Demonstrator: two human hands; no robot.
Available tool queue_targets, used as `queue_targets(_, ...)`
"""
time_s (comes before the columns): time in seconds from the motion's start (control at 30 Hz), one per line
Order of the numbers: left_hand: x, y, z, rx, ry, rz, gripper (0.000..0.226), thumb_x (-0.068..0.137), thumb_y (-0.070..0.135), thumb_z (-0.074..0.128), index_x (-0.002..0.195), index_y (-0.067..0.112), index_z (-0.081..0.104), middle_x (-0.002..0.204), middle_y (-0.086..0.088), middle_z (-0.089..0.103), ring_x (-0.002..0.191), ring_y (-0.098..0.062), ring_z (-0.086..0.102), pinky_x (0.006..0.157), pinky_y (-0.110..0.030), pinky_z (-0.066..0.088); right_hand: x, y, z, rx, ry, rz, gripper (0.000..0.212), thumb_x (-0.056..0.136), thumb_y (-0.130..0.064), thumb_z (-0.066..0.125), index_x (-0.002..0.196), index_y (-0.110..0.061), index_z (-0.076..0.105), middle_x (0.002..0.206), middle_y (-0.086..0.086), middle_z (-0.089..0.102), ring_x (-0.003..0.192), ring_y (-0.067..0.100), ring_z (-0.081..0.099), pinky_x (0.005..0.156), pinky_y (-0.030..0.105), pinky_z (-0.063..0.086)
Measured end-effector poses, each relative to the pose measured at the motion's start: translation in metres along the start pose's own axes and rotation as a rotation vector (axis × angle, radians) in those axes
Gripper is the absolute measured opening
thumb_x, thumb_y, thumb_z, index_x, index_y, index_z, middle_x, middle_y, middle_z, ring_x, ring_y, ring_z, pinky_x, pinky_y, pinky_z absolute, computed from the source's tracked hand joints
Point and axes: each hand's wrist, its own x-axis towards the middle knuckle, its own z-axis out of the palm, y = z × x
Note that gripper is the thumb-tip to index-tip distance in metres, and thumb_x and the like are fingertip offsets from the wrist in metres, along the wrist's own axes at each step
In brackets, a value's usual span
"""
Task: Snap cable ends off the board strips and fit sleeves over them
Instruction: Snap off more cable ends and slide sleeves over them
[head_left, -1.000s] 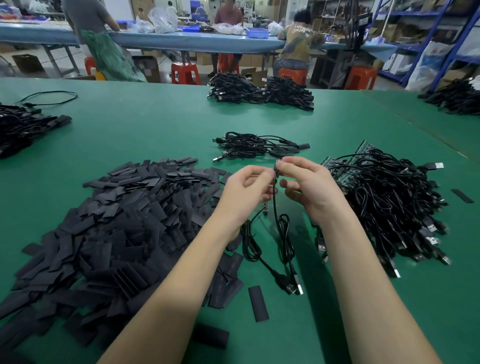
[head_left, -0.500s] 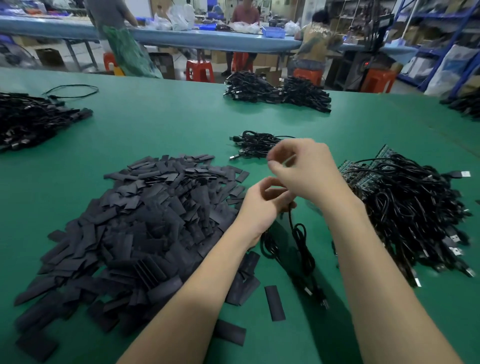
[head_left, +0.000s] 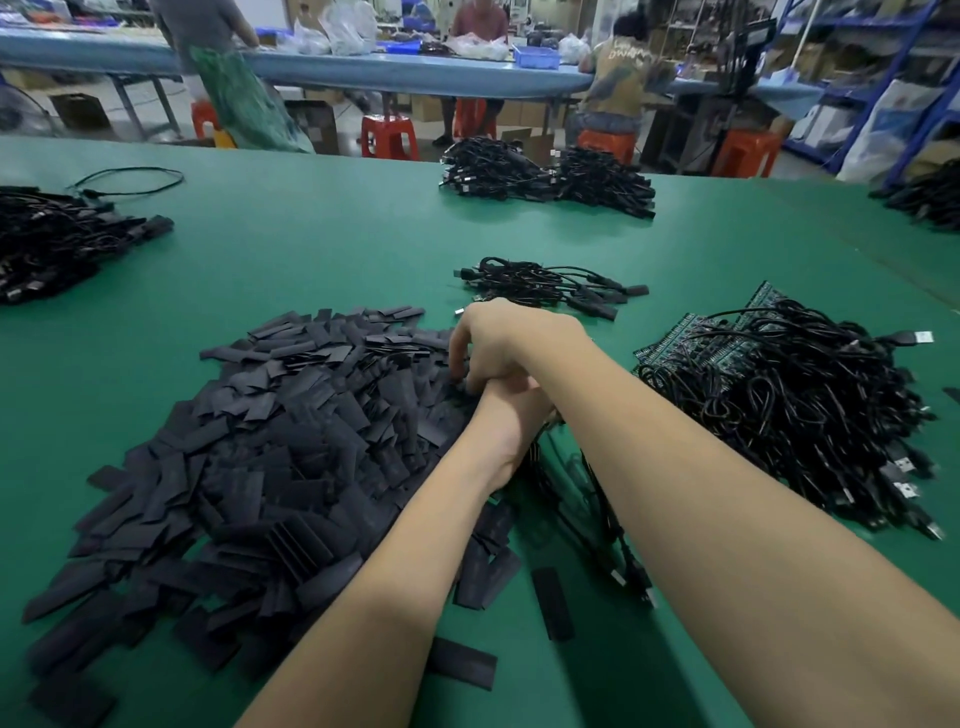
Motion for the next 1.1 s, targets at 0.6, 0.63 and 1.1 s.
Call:
queue_targets(0.6,0.005,0.007,0.0,-0.275,-0.17,0.174,0.006,0.096,0.005,0.063,0.097,0.011,0.064,0.077,0.0,0.071,0.065,-0.013,0.061,0.064,-0.021,0.053,-0.108,0.085,0.013,1.383,0.669,0.013,0.021,0.078,-0.005,0.083,0.084,-0.013,0.064,0.079,0.006,0.069,0.062,0.01,0.062,0.058,0.018,0.051)
queue_targets(0.63,0.004,0.008,0.0,-0.306,-0.185,0.165,0.007,0.096,0.005,0.061,0.096,0.011,0.064,0.076,0.0,0.07,0.064,-0.013,0.059,0.062,-0.021,0.052,-0.11,0.087,0.015,1.558,0.634,0.0,0.023,0.077,-0.004,0.082,0.089,-0.013,0.065,0.078,0.003,0.07,0.064,0.01,0.063,0.06,0.018,0.052)
queue_targets(1.1,-0.005,0.024,-0.012,-0.455,-0.394,0.049,0.018,0.08,0.016,0.069,0.097,0.013,0.063,0.075,0.0,0.063,0.057,-0.007,0.053,0.052,-0.017,0.045,-0.108,0.09,0.033,2.057,0.529,-0.09,0.015,0.071,-0.013,0.079,0.085,-0.015,0.082,0.092,0.006,0.077,0.079,0.013,0.073,0.064,0.016,0.057)
